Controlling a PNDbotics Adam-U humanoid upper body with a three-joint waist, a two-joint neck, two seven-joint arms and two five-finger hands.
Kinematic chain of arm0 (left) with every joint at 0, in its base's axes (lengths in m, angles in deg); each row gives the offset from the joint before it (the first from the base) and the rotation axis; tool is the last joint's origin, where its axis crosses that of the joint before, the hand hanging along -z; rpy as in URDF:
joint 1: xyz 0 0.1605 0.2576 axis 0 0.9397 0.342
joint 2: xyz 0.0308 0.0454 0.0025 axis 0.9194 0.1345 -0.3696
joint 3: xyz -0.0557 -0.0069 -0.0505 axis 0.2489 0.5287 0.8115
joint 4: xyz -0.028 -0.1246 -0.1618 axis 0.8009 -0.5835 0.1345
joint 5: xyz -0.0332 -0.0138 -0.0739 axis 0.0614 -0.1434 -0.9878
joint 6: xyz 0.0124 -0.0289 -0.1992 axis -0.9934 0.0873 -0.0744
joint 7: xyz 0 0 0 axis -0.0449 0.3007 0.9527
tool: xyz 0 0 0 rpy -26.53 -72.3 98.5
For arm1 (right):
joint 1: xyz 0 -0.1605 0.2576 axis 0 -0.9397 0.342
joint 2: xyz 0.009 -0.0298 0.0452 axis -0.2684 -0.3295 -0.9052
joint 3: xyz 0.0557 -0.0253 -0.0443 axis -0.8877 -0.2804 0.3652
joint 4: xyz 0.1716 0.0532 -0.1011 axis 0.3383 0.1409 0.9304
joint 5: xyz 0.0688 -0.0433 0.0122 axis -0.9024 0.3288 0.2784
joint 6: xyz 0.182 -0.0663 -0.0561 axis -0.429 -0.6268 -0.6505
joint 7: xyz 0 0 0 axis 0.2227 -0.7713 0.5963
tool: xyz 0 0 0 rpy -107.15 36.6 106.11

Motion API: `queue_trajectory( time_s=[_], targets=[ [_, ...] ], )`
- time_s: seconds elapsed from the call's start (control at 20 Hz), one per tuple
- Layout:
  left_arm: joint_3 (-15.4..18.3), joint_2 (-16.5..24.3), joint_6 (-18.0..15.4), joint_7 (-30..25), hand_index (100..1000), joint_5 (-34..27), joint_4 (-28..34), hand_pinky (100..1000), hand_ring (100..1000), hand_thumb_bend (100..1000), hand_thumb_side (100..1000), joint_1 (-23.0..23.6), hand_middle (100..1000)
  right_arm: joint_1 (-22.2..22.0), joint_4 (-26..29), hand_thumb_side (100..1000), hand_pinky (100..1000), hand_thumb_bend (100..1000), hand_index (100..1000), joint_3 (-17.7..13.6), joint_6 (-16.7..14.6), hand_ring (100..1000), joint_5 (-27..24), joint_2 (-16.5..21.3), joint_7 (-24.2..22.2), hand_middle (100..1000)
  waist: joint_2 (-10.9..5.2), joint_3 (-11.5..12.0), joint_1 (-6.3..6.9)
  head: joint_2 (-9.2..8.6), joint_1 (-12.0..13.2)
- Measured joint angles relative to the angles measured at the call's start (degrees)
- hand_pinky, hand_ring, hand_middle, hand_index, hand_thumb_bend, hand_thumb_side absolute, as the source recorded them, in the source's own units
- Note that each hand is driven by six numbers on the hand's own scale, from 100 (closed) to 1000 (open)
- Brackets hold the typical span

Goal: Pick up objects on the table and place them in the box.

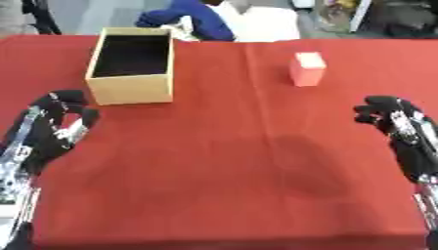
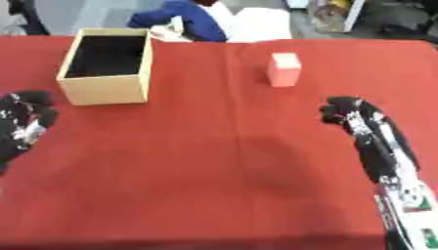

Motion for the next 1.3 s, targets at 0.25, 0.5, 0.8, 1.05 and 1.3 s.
queue_trajectory(
  time_s=[0.25, 0.5, 0.8, 1.05, 1.3],
  targets=[
    [0.0, 0.0, -0.42, -1.61, 767, 0.75, 0.0, 1000, 646, 643, 370, 0.01, 637, 1.02, -0.2, 691, 740, 100, 746, 0.0, -0.2, 772, 0.15, 0.72, -0.42, 548, 0.0, 0.1, -0.01, 0.0, 0.0],
    [-0.01, 0.0, -0.61, -2.41, 768, 1.39, 0.0, 1000, 647, 643, 371, 0.06, 638, 2.31, -0.56, 690, 740, 100, 748, 0.02, -0.59, 773, 0.5, 2.62, -1.03, 549, 0.0, 0.14, -0.02, 0.0, 0.0],
    [-0.04, 0.01, -0.77, -2.7, 781, 1.57, 0.0, 1000, 660, 660, 391, 0.22, 655, 2.88, -0.66, 529, 758, 100, 779, 0.14, -1.05, 809, 0.77, 3.07, -1.52, 602, 0.02, 0.06, -0.05, 0.0, 0.06],
    [-0.31, 0.02, -1.29, -3.46, 781, 2.47, 0.0, 1000, 658, 653, 411, 0.61, 654, 9.42, -0.56, 415, 781, 100, 831, 1.15, -3.7, 866, 4.06, 8.52, -4.78, 686, 1.18, -0.49, -0.1, 0.0, 0.74],
    [-0.32, 0.03, -1.41, -3.57, 780, 3.16, 0.0, 1000, 654, 644, 427, 0.55, 649, 16.6, -3.77, 383, 804, 143, 884, 3.47, -7.55, 915, 8.34, 15.51, -8.86, 763, 2.76, -0.72, -0.18, 0.0, 1.26]
  ],
)
